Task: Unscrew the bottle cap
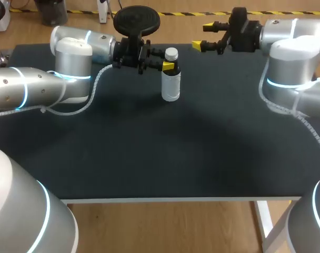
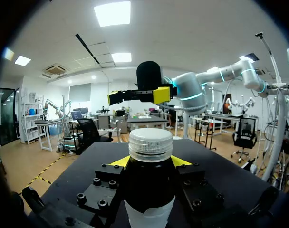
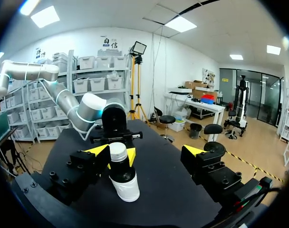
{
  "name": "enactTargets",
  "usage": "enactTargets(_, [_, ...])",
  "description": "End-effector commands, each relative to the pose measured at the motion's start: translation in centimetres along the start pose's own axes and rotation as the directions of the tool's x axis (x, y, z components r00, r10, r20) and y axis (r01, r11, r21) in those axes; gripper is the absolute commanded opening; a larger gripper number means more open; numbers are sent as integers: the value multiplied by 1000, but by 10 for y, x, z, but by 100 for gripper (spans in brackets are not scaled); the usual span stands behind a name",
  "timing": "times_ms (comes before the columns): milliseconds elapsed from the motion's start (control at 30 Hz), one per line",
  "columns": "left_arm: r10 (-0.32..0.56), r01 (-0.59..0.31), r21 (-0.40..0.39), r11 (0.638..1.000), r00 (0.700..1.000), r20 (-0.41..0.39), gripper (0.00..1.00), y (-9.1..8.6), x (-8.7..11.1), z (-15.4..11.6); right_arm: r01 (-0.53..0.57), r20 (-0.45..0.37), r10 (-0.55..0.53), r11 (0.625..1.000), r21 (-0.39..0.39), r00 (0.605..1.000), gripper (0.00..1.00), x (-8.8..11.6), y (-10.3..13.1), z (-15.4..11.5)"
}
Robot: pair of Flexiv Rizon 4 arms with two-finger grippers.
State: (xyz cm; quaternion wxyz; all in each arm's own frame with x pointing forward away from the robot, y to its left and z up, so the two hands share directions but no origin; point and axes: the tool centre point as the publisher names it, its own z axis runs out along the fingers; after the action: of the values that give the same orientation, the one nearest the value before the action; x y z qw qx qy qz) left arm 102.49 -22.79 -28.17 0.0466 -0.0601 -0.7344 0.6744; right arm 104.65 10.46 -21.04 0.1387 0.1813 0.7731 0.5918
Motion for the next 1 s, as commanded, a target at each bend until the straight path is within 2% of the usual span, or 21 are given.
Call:
enactTargets(33, [-1, 1, 2, 1000, 1000, -8, 0, 1, -2, -1, 0, -2, 0, 1000, 3, 1000, 100, -1, 0, 0])
enactTargets(167, [-1, 1, 2, 1000, 1000, -8, 0, 1, -2, -1, -1, -13, 1, 1000, -7, 1000, 100, -1, 1, 2])
enactTargets(267, [-1, 1, 2, 1000, 1000, -8, 0, 1, -2, -1, 10, -23, -10, 1000, 5, 1000, 100, 7, 0, 17])
enactTargets(533, [-1, 1, 2, 1000, 1000, -8, 0, 1, -2, -1, 18, -26, -20, 996, -88, 999, 100, 26, -4, 33])
enactTargets(700, [-1, 1, 2, 1000, 1000, -8, 0, 1, -2, -1, 19, -32, -23, 995, -102, 999, 100, 41, -2, 45])
enactTargets(1000, [-1, 1, 2, 1000, 1000, -8, 0, 1, -2, -1, 5, -69, -13, 993, -116, 998, 100, 56, -2, 67])
